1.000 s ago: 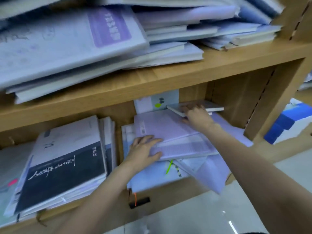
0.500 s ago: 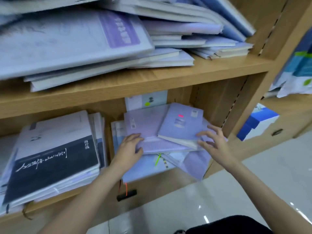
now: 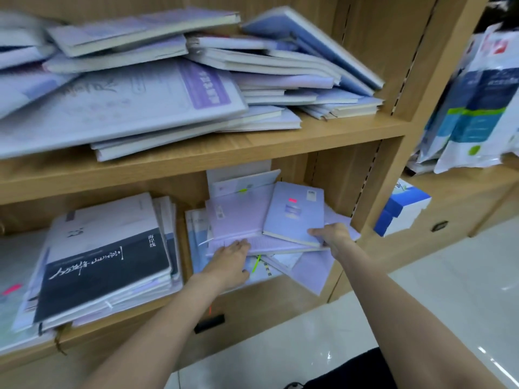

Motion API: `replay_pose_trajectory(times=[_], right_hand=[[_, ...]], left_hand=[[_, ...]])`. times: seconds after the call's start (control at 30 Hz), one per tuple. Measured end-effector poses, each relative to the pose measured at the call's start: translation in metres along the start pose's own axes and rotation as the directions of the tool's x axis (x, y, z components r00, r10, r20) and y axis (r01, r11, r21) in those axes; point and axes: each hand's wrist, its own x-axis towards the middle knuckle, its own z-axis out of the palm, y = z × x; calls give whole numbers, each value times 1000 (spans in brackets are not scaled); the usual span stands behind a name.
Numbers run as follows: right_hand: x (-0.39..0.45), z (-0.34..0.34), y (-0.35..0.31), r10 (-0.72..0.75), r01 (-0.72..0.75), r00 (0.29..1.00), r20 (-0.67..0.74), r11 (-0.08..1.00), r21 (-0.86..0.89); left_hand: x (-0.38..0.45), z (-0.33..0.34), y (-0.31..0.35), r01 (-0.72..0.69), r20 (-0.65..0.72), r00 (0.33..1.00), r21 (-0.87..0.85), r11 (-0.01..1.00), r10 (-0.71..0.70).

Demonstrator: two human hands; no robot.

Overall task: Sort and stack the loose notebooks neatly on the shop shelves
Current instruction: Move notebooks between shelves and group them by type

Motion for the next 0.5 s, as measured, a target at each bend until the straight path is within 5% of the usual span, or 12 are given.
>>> replay_pose_trajectory(times=[0.1, 0.23, 0.33, 0.4, 0.43, 0.5], right_hand=[[-6, -18, -3, -22, 25, 999, -25, 992, 122], [-27, -47, -14, -28, -34, 990, 141, 908, 417], [-43, -52, -18, -57, -13, 983, 176, 929, 370], [-58, -59, -24, -152, 116, 976, 159, 970, 216], [-67, -64, -26, -217, 198, 963, 162, 972, 123], [-85, -73, -29, -355, 359, 909, 217, 933, 26]], left_hand=[[0, -2, 0, 5, 18, 1000, -11, 1000, -5], [2, 5, 0, 8, -3, 1000, 33, 999, -8], [1, -1, 2, 12, -11, 1000, -42, 999, -12], [1, -11, 2, 26, -93, 994, -288, 957, -54], [-2, -18, 3, 30, -139, 984, -496, 868, -113], [-13, -32, 10, 21, -101, 957, -911, 412, -272]])
